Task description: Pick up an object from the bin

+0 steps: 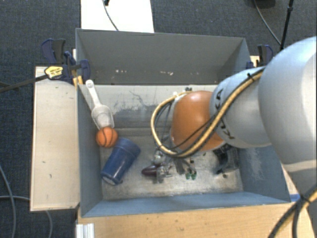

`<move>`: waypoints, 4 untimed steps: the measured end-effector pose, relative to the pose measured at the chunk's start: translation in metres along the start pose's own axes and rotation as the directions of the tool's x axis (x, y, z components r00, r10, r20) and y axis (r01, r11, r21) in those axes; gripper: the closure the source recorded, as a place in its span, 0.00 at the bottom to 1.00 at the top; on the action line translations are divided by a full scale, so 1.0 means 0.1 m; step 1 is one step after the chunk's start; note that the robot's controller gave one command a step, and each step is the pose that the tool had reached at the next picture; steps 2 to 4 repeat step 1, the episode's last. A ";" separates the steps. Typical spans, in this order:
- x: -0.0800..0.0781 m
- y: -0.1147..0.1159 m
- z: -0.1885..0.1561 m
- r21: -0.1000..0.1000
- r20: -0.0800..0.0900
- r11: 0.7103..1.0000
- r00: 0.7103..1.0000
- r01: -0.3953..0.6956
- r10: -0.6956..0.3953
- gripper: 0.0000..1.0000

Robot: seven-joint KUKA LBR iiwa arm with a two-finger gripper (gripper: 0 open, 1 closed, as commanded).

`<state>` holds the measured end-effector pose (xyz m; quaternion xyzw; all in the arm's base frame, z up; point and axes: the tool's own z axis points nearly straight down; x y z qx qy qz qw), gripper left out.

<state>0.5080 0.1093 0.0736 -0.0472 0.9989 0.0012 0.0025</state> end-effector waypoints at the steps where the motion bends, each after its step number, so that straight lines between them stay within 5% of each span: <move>1: -0.05 -0.17 -1.46 0.002 -0.001 0.998 0.998 0.056 -0.056 1.00; 4: -0.05 -0.17 -1.46 0.002 -0.001 0.998 0.998 0.056 -0.056 1.00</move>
Offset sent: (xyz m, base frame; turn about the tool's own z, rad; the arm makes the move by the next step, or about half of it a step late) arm 0.0000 0.0000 0.0000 0.0000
